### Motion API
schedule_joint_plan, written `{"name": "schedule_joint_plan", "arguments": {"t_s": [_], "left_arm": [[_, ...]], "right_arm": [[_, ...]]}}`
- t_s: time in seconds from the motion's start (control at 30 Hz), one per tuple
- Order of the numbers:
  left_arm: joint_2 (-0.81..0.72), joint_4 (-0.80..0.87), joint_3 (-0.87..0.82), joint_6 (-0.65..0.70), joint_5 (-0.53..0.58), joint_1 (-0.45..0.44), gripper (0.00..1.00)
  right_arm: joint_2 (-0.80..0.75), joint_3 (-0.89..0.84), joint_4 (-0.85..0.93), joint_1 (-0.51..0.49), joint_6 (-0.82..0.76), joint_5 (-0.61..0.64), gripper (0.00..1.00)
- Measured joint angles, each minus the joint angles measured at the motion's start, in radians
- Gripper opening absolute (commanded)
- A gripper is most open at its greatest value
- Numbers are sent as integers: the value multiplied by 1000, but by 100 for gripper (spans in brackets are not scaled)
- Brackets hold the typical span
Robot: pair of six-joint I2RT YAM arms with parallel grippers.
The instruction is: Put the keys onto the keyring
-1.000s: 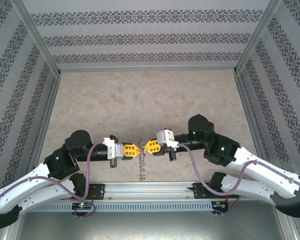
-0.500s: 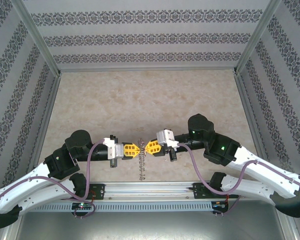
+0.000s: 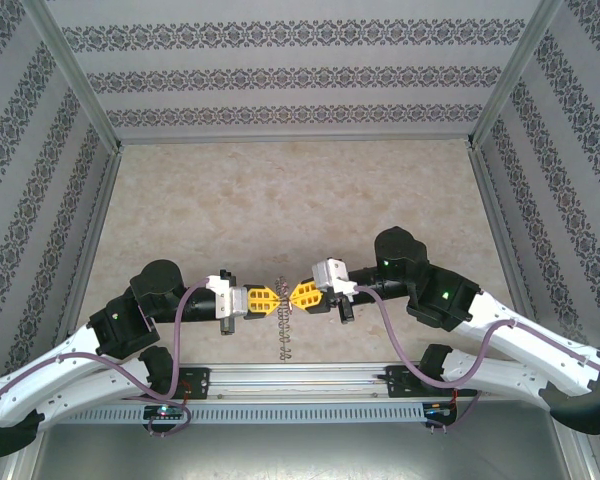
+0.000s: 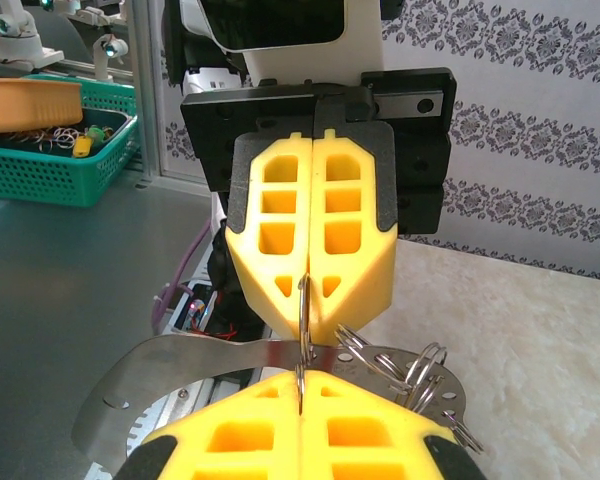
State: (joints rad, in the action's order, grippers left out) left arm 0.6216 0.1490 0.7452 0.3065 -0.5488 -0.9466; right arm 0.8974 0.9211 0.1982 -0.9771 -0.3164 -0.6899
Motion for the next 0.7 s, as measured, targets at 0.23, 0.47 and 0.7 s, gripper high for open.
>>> {"name": "schedule_joint_plan", "arguments": {"t_s": [0.23, 0.47, 0.7], "left_arm": [[0, 0, 0, 0, 0, 0, 0], [3, 0, -1, 0, 0, 0, 0], [6, 0, -3, 0, 0, 0, 0]], "right_arm": [[0, 0, 0, 0, 0, 0, 0], [5, 0, 0, 6, 1, -8, 0], [7, 0, 0, 7, 4, -9, 0]]}}
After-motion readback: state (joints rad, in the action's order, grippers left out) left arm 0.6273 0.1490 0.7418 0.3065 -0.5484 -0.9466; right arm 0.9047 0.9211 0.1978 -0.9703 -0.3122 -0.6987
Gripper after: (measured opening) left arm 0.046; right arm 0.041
